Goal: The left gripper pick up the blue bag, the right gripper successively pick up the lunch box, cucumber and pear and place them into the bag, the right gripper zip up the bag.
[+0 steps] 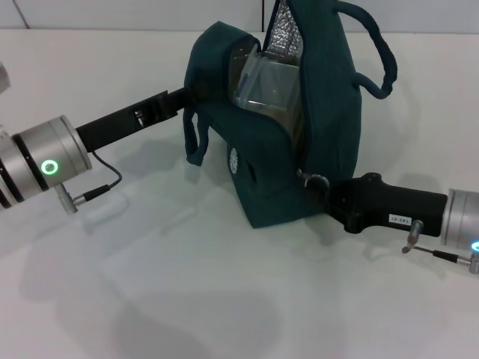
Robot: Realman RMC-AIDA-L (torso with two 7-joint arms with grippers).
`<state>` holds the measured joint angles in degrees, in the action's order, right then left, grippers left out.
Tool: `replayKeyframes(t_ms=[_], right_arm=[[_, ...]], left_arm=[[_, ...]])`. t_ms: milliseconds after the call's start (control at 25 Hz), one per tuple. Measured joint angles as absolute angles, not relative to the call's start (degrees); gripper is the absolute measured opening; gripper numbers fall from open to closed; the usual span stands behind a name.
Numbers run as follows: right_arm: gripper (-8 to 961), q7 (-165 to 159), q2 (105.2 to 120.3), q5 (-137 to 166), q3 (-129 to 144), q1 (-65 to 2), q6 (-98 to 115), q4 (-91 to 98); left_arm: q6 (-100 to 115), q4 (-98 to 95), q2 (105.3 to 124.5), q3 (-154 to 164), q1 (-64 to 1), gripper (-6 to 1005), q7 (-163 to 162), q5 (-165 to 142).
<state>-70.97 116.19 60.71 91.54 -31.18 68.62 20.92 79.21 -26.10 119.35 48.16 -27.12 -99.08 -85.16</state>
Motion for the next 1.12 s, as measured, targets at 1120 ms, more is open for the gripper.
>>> replayKeyframes(t_ms=[1120], right_arm=[[16,-70.96,116.14,59.68,99.91,-30.96,74.96,21.43]], left_arm=[[86.85,-27.22,116.38,48.61,-27.79,58,-98.35,-86.01]])
